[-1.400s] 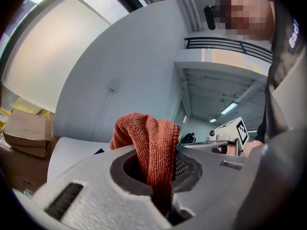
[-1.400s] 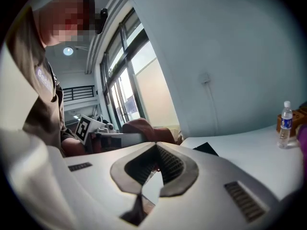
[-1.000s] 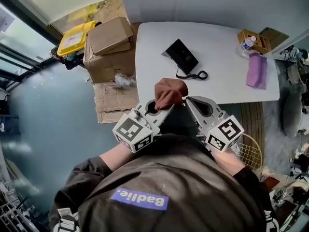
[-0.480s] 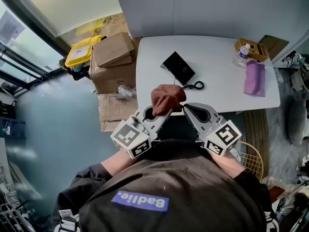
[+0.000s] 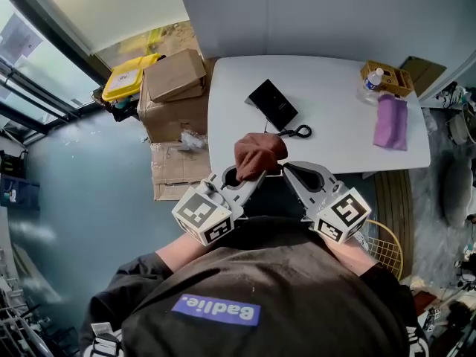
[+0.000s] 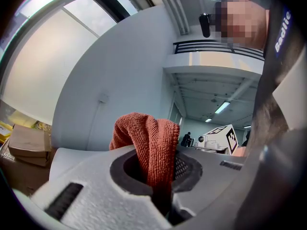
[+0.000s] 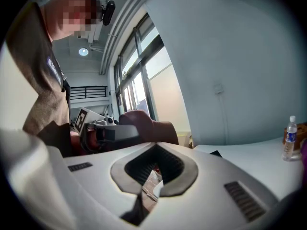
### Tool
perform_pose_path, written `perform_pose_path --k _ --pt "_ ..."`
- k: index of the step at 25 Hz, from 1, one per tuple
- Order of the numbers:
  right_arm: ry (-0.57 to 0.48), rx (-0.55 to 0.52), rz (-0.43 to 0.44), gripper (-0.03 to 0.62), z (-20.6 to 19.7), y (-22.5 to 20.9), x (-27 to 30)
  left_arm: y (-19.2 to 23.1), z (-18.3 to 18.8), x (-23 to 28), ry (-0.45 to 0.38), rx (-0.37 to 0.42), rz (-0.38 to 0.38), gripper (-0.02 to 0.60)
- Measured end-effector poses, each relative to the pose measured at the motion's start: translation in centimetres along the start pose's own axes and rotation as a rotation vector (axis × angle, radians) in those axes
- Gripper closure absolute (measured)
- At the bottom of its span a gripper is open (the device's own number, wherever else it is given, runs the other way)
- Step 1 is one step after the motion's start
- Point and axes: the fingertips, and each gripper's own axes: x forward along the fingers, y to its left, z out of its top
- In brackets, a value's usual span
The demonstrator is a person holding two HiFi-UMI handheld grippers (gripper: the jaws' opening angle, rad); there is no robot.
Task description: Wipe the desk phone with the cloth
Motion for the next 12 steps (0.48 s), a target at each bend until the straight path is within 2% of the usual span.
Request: perform_pose_path --k 12 --pt "0.000 -0.003 0.005 0.566 -0.09 0.21 -0.75 -0.91 -0.25 0.01 0.002 0.008 0.004 0.545"
